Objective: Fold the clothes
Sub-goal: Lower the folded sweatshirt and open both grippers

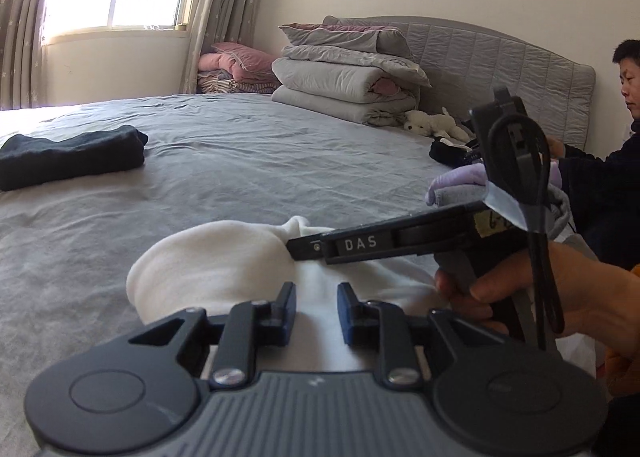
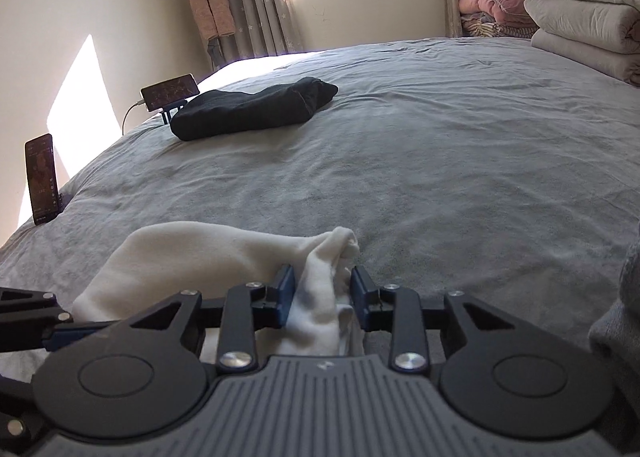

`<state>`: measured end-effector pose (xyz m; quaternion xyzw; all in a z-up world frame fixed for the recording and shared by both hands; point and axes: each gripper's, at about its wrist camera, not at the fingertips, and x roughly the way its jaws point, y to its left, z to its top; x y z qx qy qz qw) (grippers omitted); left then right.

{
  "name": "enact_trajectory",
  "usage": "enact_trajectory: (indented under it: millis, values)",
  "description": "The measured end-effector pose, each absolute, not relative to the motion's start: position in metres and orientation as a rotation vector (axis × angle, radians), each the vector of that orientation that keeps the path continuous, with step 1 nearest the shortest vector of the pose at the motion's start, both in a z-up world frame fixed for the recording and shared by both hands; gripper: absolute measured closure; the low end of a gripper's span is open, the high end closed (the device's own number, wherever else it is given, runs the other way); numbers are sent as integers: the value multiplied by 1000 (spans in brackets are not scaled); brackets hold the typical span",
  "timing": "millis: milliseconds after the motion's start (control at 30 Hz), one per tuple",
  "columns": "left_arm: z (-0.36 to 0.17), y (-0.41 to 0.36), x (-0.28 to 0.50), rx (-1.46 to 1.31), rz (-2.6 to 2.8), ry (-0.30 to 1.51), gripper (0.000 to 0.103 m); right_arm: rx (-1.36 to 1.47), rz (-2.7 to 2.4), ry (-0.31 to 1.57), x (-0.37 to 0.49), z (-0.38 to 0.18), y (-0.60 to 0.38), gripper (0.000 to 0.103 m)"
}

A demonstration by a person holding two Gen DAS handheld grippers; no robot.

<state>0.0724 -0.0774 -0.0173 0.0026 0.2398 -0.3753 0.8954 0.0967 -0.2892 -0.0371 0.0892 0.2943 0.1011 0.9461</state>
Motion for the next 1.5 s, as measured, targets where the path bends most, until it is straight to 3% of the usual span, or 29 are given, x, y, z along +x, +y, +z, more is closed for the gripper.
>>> enact_trajectory:
  millis: [200, 600, 767, 1033, 1333, 1500]
  values:
    - [-19, -75, 78, -37, -648, 466, 80, 227, 206, 533, 74, -22, -301, 67]
    - [-28, -85, 68, 56, -606, 445, 80, 257, 212, 571, 37, -27, -326, 67]
    - [-22, -75, 51, 37, -652, 440, 66, 245, 227, 531, 24, -16, -326, 67]
    - [-13, -59, 25, 17, -725, 435, 70, 270, 324, 407, 2, 2, -324, 67]
    - [-30, -61, 15, 88, -775, 504, 74, 16, 361, 546, 6, -22, -291, 65]
    - [-34, -61, 9, 126, -825, 531, 70, 93, 361, 629, 13, -28, -304, 59]
